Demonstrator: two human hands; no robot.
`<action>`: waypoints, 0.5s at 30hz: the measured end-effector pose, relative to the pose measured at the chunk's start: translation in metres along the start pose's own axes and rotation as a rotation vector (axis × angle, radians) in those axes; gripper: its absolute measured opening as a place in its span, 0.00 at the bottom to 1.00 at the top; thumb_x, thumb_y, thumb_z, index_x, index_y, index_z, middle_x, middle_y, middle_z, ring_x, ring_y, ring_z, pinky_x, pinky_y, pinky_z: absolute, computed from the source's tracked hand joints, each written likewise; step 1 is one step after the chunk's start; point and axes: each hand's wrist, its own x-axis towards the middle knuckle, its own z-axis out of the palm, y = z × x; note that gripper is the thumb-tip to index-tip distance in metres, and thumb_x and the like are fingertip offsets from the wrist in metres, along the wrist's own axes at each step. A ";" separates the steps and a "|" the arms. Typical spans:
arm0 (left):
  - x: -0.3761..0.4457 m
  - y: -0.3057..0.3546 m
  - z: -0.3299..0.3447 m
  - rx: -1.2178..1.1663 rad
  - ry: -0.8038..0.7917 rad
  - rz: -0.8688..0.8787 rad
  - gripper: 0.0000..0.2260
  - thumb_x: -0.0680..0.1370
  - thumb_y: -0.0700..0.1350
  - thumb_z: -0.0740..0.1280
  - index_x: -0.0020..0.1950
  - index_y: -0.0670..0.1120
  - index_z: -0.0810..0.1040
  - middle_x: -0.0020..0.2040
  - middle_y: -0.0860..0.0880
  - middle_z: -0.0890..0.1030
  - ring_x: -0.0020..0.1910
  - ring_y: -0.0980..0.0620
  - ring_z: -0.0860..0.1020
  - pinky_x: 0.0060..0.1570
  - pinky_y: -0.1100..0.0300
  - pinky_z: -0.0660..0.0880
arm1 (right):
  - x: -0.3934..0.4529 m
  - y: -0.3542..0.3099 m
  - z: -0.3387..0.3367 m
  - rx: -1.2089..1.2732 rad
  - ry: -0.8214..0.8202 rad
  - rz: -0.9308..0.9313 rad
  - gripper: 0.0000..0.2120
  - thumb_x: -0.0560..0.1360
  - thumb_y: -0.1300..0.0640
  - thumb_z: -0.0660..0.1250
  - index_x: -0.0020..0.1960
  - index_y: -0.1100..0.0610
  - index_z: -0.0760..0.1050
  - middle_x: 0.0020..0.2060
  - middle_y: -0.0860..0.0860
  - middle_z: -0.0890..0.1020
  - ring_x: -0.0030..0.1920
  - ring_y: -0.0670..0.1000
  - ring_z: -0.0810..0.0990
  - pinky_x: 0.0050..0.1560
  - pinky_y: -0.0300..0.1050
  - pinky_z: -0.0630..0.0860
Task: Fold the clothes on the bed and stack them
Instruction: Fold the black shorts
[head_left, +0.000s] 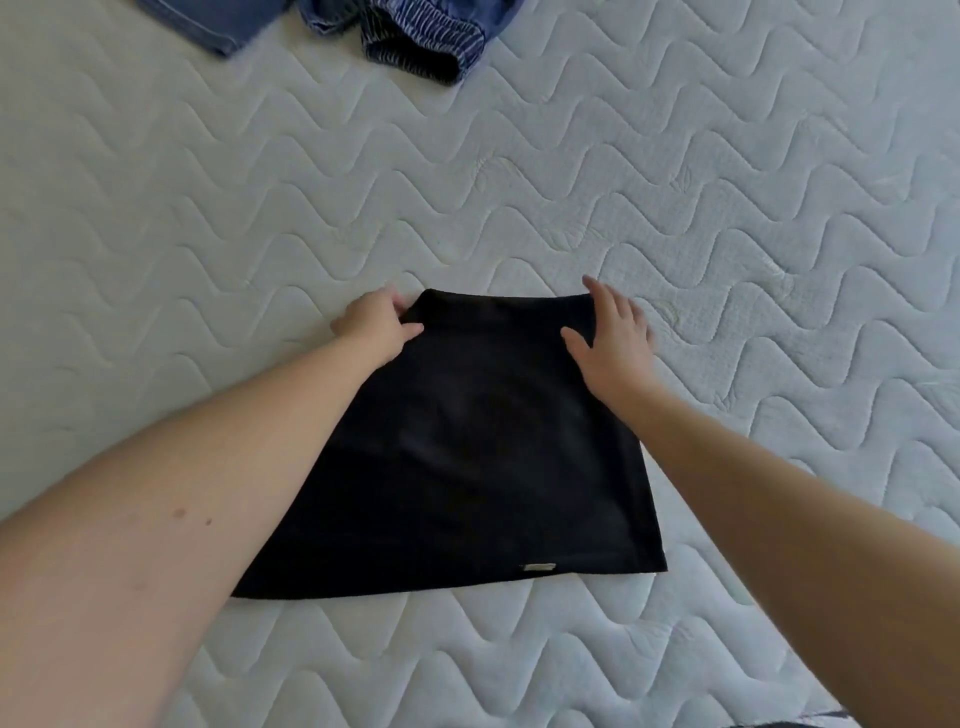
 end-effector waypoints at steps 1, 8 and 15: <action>0.002 -0.002 -0.002 -0.029 -0.024 0.039 0.17 0.76 0.52 0.71 0.62 0.47 0.76 0.58 0.48 0.79 0.57 0.45 0.77 0.59 0.51 0.72 | 0.011 -0.005 -0.001 -0.045 -0.034 -0.051 0.33 0.79 0.47 0.64 0.79 0.48 0.53 0.76 0.49 0.61 0.77 0.55 0.54 0.74 0.56 0.49; 0.001 -0.010 -0.012 -0.353 -0.052 0.262 0.06 0.78 0.45 0.68 0.44 0.57 0.75 0.43 0.59 0.79 0.45 0.56 0.79 0.41 0.66 0.69 | 0.057 -0.042 0.026 -0.353 -0.280 -0.260 0.32 0.75 0.44 0.69 0.75 0.45 0.60 0.70 0.52 0.68 0.72 0.58 0.62 0.72 0.58 0.55; 0.011 -0.010 -0.007 -0.397 -0.094 0.267 0.12 0.77 0.42 0.70 0.60 0.52 0.77 0.56 0.52 0.80 0.59 0.51 0.78 0.57 0.61 0.70 | 0.075 -0.040 0.014 -0.446 -0.289 -0.193 0.19 0.73 0.42 0.70 0.58 0.52 0.74 0.54 0.53 0.77 0.58 0.57 0.73 0.59 0.52 0.65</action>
